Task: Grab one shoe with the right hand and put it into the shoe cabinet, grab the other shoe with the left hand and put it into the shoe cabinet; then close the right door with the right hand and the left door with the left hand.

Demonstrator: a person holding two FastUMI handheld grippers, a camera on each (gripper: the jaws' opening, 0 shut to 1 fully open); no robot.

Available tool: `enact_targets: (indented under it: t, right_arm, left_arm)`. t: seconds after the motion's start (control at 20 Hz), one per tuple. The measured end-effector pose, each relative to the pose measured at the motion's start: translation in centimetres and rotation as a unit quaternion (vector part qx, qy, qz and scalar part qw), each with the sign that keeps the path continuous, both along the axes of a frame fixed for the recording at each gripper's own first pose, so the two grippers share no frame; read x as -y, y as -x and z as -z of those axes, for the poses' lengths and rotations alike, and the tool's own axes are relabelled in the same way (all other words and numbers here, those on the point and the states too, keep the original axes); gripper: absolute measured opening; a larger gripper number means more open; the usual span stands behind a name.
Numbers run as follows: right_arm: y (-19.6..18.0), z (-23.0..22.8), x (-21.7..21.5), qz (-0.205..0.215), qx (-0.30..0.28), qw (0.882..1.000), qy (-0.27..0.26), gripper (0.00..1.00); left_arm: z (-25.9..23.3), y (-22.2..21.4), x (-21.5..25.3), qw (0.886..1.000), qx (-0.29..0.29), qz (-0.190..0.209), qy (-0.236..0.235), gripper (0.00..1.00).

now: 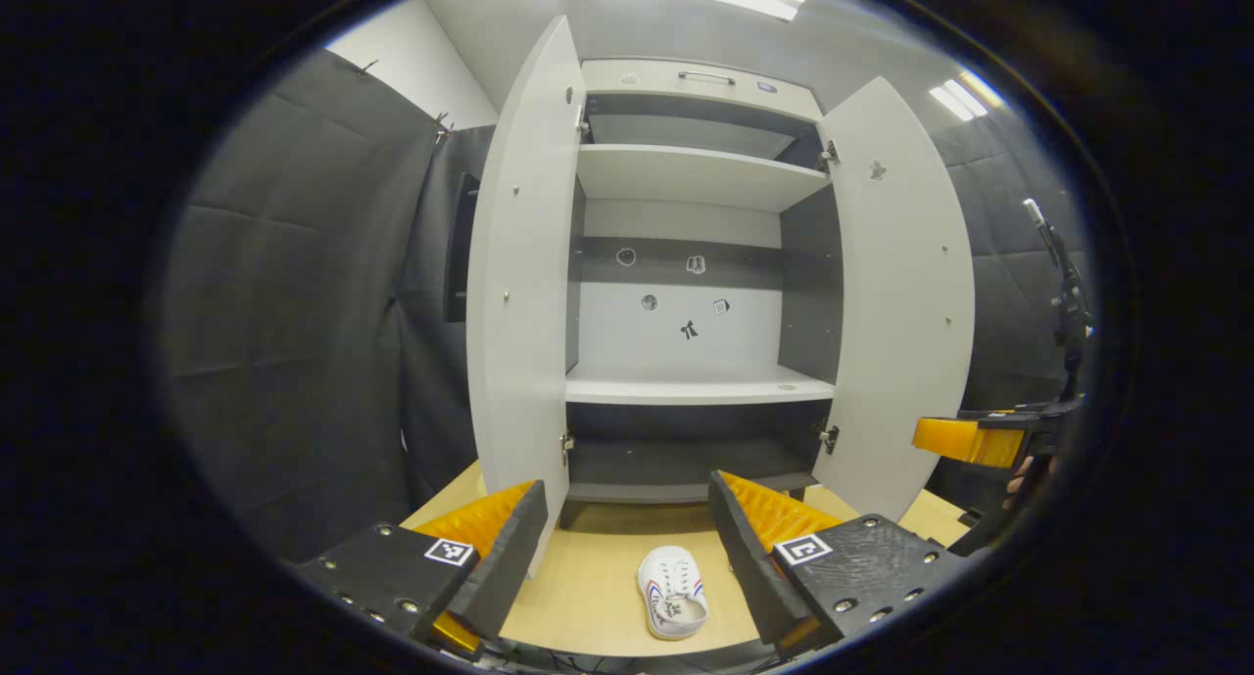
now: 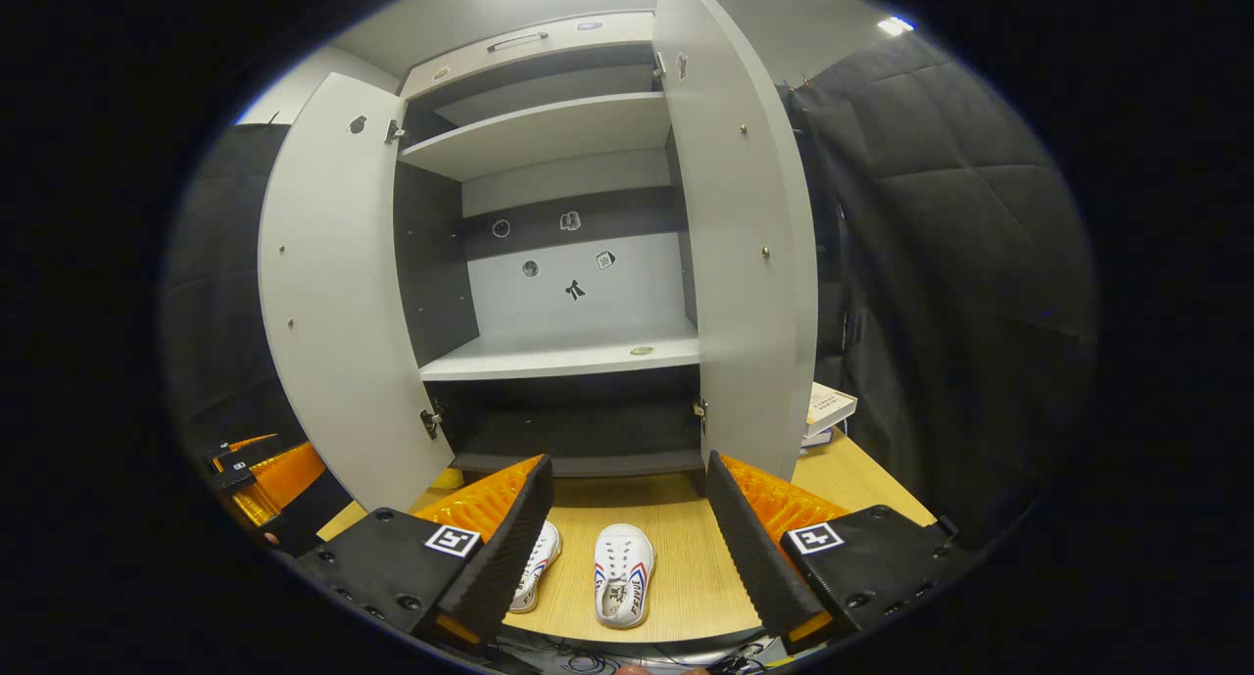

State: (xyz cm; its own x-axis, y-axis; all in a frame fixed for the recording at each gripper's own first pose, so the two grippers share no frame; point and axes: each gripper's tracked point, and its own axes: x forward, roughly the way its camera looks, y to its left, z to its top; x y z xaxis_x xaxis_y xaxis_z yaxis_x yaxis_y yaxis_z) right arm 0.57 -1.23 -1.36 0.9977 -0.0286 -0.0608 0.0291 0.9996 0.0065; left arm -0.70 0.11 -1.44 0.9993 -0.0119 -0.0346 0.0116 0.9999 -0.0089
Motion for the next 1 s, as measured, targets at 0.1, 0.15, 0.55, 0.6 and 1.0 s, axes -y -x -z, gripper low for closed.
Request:
enact_targets:
  t: [0.1,0.15,0.55,0.6,1.0]
  right_arm:
    - [-0.4,-0.1,-0.1,-0.001,-0.002,1.000,-0.003,0.98]
    - [-0.6,-0.1,-0.2,-0.002,-0.003,1.000,-0.004,0.98]
    - [-2.2,-0.1,-1.4,-0.019,-0.020,1.000,0.001,0.98]
    - [-2.6,0.0,-1.6,-0.024,-0.025,0.999,0.001,0.98]
    - [-8.6,6.5,-4.6,-0.071,-0.142,0.987,0.022,0.98]
  left_arm:
    - [-0.1,-0.1,-0.1,1.000,0.002,0.002,-0.005,0.94]
    - [0.0,-0.2,-0.1,1.000,0.002,0.002,-0.006,0.94]
    - [0.5,-0.7,-1.5,1.000,-0.005,-0.010,0.012,0.94]
    - [0.4,-0.7,-1.7,1.000,-0.004,-0.013,0.013,0.94]
    - [1.7,0.3,-3.4,1.000,-0.013,-0.025,0.010,0.94]
